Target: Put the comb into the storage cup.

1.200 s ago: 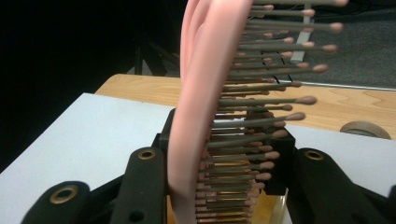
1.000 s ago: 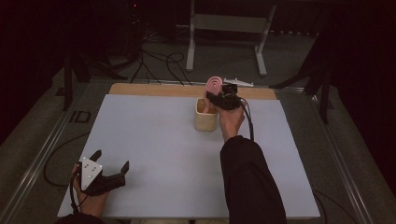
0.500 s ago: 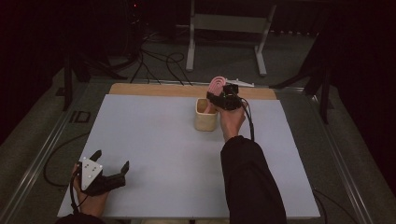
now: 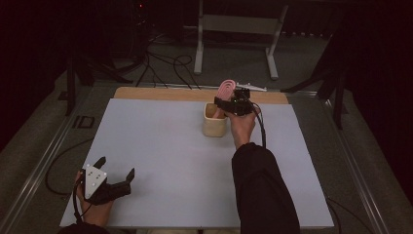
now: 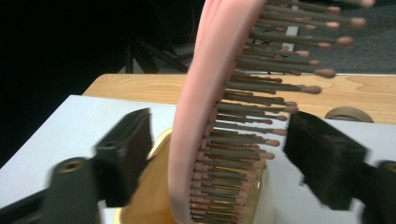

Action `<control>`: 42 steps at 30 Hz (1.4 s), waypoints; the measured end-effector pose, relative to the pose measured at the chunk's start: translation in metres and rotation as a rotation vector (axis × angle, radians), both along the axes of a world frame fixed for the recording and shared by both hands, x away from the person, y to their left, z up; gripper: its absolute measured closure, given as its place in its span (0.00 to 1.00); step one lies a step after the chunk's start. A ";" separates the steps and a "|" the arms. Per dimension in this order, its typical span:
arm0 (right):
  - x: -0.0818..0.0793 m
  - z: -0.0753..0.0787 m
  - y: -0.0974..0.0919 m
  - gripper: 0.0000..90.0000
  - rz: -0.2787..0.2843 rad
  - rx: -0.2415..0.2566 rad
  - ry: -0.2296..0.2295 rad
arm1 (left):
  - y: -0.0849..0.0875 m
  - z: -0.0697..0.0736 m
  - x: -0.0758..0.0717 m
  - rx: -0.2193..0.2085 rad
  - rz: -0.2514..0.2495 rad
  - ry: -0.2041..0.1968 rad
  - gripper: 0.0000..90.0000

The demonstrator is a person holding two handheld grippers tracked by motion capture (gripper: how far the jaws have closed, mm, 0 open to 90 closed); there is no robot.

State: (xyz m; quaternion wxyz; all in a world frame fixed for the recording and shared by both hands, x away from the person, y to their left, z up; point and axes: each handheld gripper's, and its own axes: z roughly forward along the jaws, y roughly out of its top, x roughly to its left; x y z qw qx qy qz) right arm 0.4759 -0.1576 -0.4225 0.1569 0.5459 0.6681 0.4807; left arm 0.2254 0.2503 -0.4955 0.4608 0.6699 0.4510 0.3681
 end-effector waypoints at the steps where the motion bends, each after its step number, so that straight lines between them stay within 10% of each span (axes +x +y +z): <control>1: 0.000 0.000 0.000 0.19 0.003 0.001 0.003 | 0.000 0.000 0.000 0.001 0.000 0.000 0.00; 42: -0.037 -0.015 -0.030 0.09 0.102 -0.034 -0.004 | -0.003 -0.001 0.003 0.009 0.004 0.007 0.00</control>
